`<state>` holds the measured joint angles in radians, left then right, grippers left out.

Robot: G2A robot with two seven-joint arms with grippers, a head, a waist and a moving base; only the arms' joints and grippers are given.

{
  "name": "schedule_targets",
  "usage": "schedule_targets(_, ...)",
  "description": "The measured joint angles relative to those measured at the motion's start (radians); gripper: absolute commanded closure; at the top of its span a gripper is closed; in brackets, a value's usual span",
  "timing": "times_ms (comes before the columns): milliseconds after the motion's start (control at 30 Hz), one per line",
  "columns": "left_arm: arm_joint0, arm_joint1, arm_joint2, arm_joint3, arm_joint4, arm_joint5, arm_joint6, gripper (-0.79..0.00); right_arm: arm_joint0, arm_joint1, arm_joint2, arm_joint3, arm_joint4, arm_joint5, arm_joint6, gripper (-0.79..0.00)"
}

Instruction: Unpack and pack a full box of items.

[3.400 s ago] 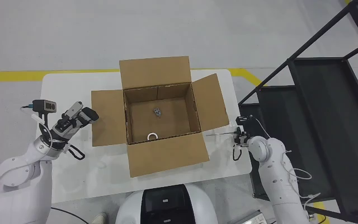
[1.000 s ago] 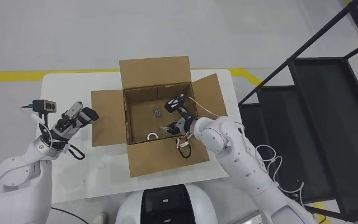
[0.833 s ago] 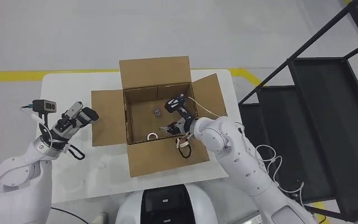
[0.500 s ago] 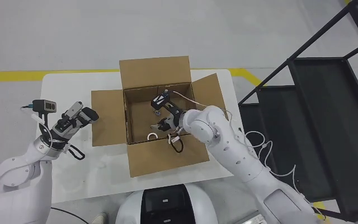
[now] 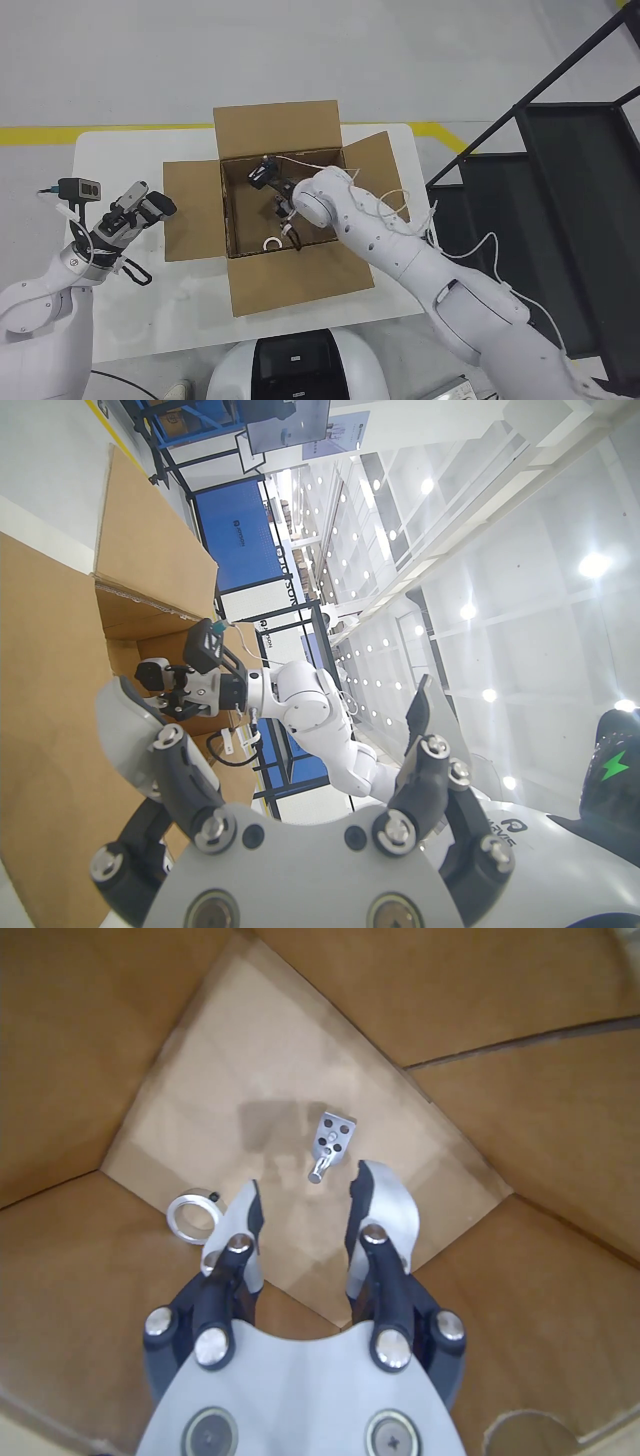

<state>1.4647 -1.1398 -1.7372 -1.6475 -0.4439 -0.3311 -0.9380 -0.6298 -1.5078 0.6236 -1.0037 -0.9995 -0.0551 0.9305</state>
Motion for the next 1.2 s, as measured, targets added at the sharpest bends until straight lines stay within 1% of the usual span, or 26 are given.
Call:
schedule_targets(100,0.0,0.0,0.0,0.0,0.0,0.0,0.0,-0.785,0.023,-0.026,-0.025,0.077,0.009,0.006,-0.028,-0.228)
schedule_targets(167,0.0,0.0,0.0,0.0,0.0,0.0,0.0,-0.785,0.038,-0.042,-0.035,0.123,0.023,0.0,-0.046,-0.237)
schedule_targets(267,0.0,0.0,0.0,0.0,0.0,0.0,0.0,-0.785,0.056,-0.063,-0.047,0.177,0.042,-0.016,-0.059,-0.256)
schedule_targets(467,0.0,0.0,0.0,0.0,0.0,0.0,0.0,-0.785,0.079,-0.098,-0.065,0.256,0.06,-0.034,-0.079,-0.246)
schedule_targets(500,0.0,0.0,0.0,0.0,0.0,0.0,0.0,-0.785,0.082,-0.102,-0.067,0.267,0.062,-0.035,-0.081,-0.234)
schedule_targets(667,0.0,0.0,0.0,0.0,0.0,0.0,0.0,-0.785,0.098,-0.126,-0.073,0.325,0.071,-0.034,-0.091,-0.111)
schedule_targets(700,0.0,0.0,0.0,0.0,0.0,0.0,0.0,-0.785,0.1,-0.13,-0.074,0.334,0.072,-0.034,-0.093,-0.08)
schedule_targets(733,0.0,0.0,0.0,0.0,0.0,0.0,0.0,-0.785,0.102,-0.134,-0.075,0.342,0.072,-0.034,-0.093,-0.009)
schedule_targets(867,0.0,0.0,0.0,0.0,0.0,0.0,0.0,-0.785,0.113,-0.149,-0.078,0.374,0.072,-0.034,-0.1,0.0)
schedule_targets(1000,0.0,0.0,0.0,0.0,0.0,0.0,0.0,-0.785,0.118,-0.156,-0.072,0.386,0.069,-0.031,-0.117,0.0)
schedule_targets(1100,0.0,0.0,0.0,0.0,0.0,0.0,0.0,-0.785,0.113,-0.154,-0.063,0.375,0.064,-0.034,-0.128,0.0)
schedule_targets(1200,0.0,0.0,0.0,0.0,0.0,0.0,0.0,-0.785,0.1,-0.144,-0.049,0.343,0.05,-0.041,-0.136,0.0)
